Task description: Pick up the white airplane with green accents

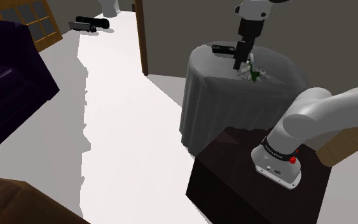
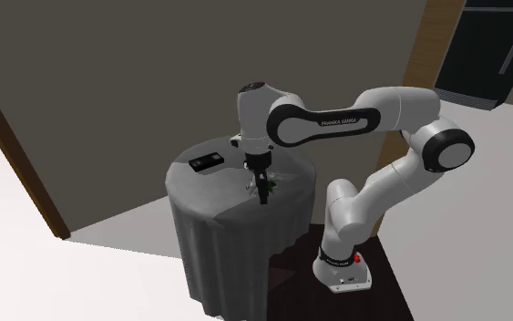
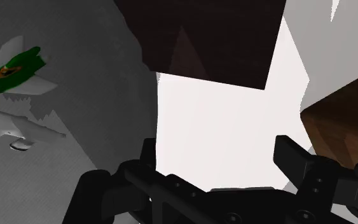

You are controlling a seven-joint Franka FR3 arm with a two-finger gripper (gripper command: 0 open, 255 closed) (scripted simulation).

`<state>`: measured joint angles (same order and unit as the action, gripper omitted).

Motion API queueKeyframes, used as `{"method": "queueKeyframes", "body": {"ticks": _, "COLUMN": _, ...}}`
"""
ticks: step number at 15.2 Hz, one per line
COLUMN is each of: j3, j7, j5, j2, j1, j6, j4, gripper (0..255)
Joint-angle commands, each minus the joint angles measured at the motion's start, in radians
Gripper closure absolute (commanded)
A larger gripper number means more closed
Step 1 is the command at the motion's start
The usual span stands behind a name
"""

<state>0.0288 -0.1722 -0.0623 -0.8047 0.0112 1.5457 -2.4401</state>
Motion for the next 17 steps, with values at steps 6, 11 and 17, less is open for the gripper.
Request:
{"method": "queueKeyframes", "body": {"ticks": 6, "j3": -0.076, "j7": -0.093, "j5": 0.113, "j2": -0.063, "j1": 0.052, "j6": 0.064, "j4": -0.099, "gripper": 0}}
{"method": "queueKeyframes", "body": {"ticks": 11, "j3": -0.163, "j7": -0.187, "j5": 0.234, "j2": -0.099, "j1": 0.115, "j6": 0.145, "j4": -0.175, "gripper": 0}}
{"method": "queueKeyframes", "body": {"ticks": 17, "j3": -0.283, "j7": -0.297, "j5": 0.382, "j2": -0.097, "j1": 0.198, "j6": 0.267, "j4": -0.230, "gripper": 0}}
